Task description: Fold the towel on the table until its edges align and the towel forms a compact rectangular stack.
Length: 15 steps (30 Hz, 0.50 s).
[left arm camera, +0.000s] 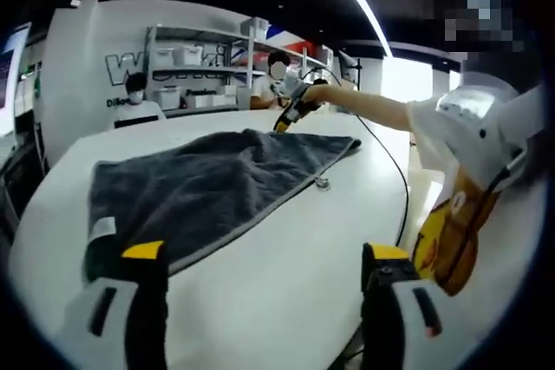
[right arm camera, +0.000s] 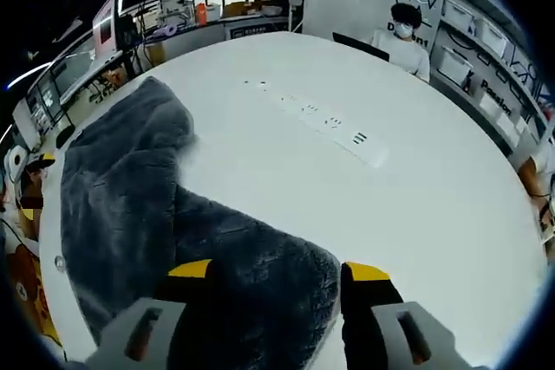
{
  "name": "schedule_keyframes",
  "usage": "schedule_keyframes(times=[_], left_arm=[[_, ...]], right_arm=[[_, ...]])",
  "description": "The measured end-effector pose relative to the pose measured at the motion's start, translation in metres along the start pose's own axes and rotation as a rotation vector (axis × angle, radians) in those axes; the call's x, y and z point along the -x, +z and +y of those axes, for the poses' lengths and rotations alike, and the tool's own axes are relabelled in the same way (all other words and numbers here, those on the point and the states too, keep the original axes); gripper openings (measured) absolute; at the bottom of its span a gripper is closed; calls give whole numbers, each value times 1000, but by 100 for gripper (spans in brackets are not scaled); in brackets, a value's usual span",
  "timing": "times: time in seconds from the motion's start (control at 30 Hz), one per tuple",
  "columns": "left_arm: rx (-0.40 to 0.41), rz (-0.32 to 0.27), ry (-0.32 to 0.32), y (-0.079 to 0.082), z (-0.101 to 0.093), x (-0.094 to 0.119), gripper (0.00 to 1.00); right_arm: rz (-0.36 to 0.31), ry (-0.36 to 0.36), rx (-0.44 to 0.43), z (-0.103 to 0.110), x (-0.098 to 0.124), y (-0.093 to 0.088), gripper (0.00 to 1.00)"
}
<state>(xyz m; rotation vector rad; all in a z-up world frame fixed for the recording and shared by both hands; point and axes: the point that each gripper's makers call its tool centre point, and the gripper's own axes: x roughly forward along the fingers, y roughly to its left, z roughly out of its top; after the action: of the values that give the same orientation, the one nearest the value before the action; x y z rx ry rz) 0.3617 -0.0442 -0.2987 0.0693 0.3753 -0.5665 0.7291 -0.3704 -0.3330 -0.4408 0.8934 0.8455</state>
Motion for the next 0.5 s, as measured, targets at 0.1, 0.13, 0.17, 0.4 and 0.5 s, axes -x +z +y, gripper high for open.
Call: schedule_keyframes(times=[0.1, 0.13, 0.17, 0.4, 0.5], left_arm=[[4, -2, 3, 0, 1, 0, 97], [4, -4, 4, 0, 1, 0, 97], [3, -5, 3, 0, 1, 0, 97], [-2, -9, -3, 1, -4, -1, 97], [2, -11, 5, 1, -3, 0, 97]], right_arm=[[7, 3, 1, 2, -1, -2, 56], [9, 0, 2, 2, -1, -3, 55], [8, -2, 3, 0, -2, -2, 54], [-12, -9, -42, -8, -6, -1, 48], [-15, -11, -55, -10, -8, -1, 46]])
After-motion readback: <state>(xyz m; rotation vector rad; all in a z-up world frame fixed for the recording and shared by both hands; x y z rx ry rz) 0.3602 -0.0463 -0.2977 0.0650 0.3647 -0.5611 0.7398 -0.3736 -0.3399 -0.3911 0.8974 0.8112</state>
